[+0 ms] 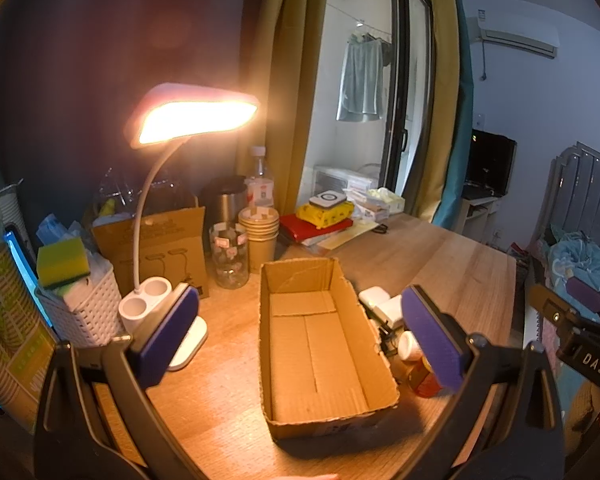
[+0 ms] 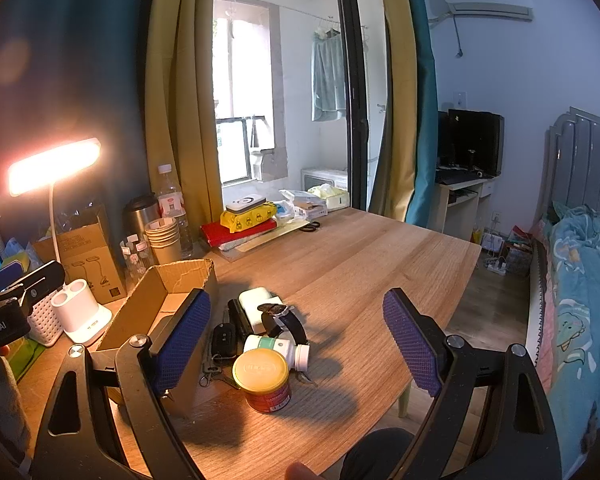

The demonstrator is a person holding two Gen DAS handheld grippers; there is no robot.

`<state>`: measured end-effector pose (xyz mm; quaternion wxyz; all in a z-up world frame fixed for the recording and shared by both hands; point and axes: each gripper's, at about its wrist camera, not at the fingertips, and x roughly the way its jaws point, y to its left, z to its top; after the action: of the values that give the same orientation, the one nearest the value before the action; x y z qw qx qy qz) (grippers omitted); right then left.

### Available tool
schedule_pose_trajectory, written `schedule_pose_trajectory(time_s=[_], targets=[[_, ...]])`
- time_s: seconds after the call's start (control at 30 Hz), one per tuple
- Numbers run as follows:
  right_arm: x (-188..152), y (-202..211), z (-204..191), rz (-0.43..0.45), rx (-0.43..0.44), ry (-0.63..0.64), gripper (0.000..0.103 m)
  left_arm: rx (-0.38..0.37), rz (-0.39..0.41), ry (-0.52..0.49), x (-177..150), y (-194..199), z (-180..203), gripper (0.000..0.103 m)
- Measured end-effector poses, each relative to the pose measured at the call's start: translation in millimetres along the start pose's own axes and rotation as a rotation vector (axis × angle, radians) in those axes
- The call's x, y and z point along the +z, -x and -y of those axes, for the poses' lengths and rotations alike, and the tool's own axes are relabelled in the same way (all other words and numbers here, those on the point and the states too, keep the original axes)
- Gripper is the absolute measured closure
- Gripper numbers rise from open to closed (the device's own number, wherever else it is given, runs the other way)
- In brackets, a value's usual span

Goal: Organize rigid objects

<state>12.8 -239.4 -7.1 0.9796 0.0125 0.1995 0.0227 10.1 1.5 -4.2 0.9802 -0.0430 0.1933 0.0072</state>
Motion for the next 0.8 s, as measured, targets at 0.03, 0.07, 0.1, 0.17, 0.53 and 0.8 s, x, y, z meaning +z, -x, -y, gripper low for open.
schedule_pose_trajectory(time_s=[0.03,0.07,0.1,0.17,0.53,0.8], targets=[[0,0,-1,0.000,0.000,0.000,0.013,0.001,0.000,0.000,0,0,0,0.001],[0,0,0,0.000,0.000,0.000,0.013,0.002,0.001,0.001,0,0,0,0.001],[0,0,0,0.001,-0.001,0.001,0.013,0.004,0.002,0.002,0,0,0,0.001],[-1,0,0,0.000,0.001,0.001,0.013,0.004,0.001,0.002,0,0,0,0.001],[-3,-13,-3,-0.030,0.016,0.007,0.013,0.022,-0.078,0.023,-2,-18,-9,0.001],[-10,-44,-2,-0.087,0.038,0.000,0.013,0.036,-0.144,0.040,-11,-41,-19,0.001]])
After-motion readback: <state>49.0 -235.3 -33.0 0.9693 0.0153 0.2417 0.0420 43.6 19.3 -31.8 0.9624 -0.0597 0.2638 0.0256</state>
